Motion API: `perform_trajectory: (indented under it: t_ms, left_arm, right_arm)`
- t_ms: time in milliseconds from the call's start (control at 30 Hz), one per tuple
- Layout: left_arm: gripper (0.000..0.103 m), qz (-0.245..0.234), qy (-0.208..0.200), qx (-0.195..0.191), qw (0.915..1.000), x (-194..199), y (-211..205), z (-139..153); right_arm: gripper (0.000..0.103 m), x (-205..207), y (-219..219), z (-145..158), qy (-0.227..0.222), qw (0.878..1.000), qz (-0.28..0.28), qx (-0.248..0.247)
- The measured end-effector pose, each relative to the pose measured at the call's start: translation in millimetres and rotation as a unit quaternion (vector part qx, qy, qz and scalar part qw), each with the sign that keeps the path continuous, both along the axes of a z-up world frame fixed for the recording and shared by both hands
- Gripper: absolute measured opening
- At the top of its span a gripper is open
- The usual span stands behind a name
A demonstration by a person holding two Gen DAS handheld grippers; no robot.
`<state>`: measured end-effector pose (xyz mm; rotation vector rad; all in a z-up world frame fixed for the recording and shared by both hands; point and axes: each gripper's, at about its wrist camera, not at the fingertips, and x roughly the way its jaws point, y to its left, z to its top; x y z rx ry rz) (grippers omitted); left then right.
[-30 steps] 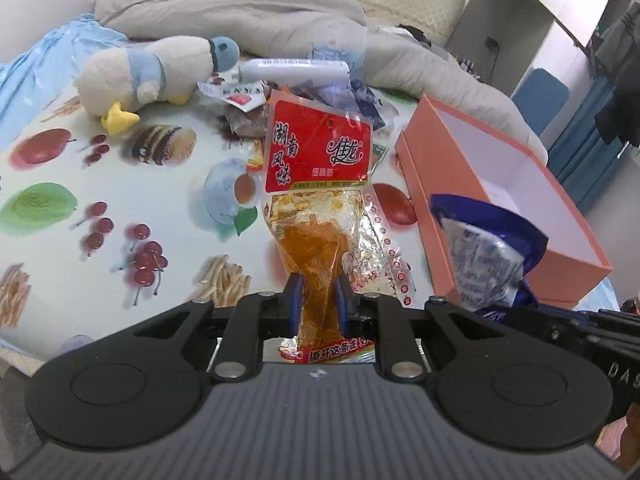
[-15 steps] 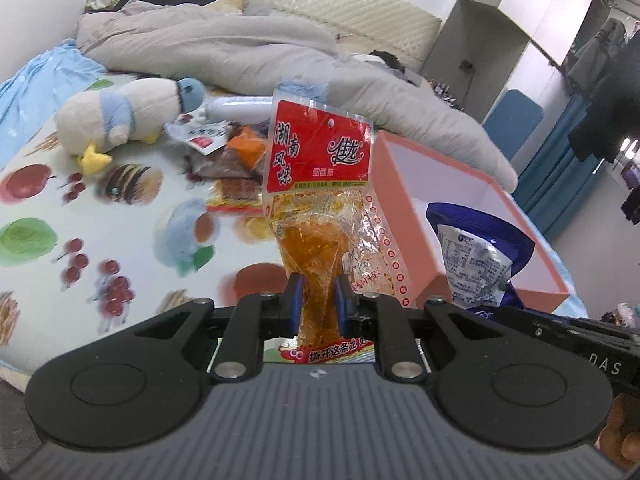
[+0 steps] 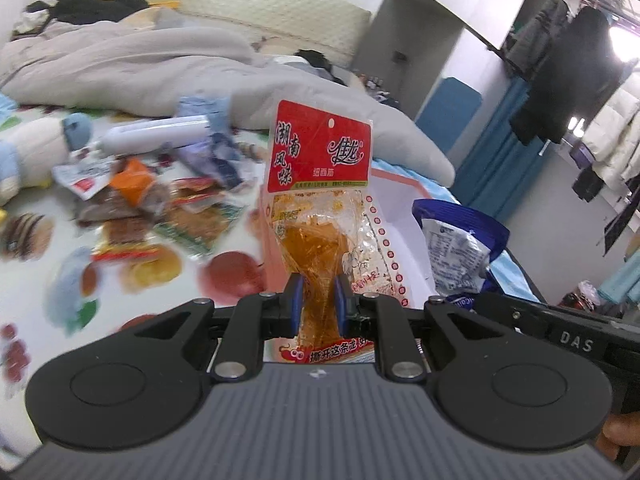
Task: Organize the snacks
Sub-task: 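Open left tool over pink box while right tool releases blue bag into it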
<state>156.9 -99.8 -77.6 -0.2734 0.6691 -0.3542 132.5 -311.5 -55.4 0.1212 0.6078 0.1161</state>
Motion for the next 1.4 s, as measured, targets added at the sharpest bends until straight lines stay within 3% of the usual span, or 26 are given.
perform_trajectory:
  t_ms: [433, 600, 767, 1000, 1033, 1067, 1133, 1200, 1400]
  left_arm:
    - [0.020, -0.042, 0.012, 0.014, 0.9989, 108, -57, -5]
    - [0.020, -0.057, 0.074, -0.018, 0.9955, 150, -72, -30]
    - [0.020, -0.062, 0.117, -0.011, 0.9912, 176, -82, -60]
    - [0.021, -0.066, 0.135, -0.020, 0.9885, 188, -84, -77]
    - [0.028, -0.063, 0.132, -0.015, 0.9891, 188, -84, -75]
    - [0.044, -0.061, 0.129, -0.015, 0.9896, 187, -84, -72]
    - [0.057, -0.058, 0.111, -0.013, 0.9920, 180, -81, -63]
    - [0.057, -0.055, 0.100, -0.005, 0.9934, 172, -80, -54]
    - [0.057, -0.052, 0.076, -0.008, 0.9957, 139, -70, -28]
  right_arm:
    - [0.015, 84, -41, -24, 0.018, 0.999, -0.020, -0.033]
    - [0.015, 109, -50, -42, 0.041, 0.998, -0.026, -0.028]
    - [0.015, 131, -61, -66, 0.082, 0.996, -0.027, -0.009]
    - [0.017, 138, -64, -80, 0.106, 0.994, -0.037, -0.006]
    - [0.017, 138, -66, -79, 0.108, 0.993, -0.040, 0.002]
    - [0.017, 139, -68, -79, 0.110, 0.993, -0.043, 0.011]
    - [0.030, 136, -69, -75, 0.106, 0.993, -0.050, 0.009]
    - [0.036, 134, -68, -68, 0.097, 0.994, -0.053, 0.003]
    - [0.037, 105, -61, -46, 0.071, 0.996, -0.046, 0.014]
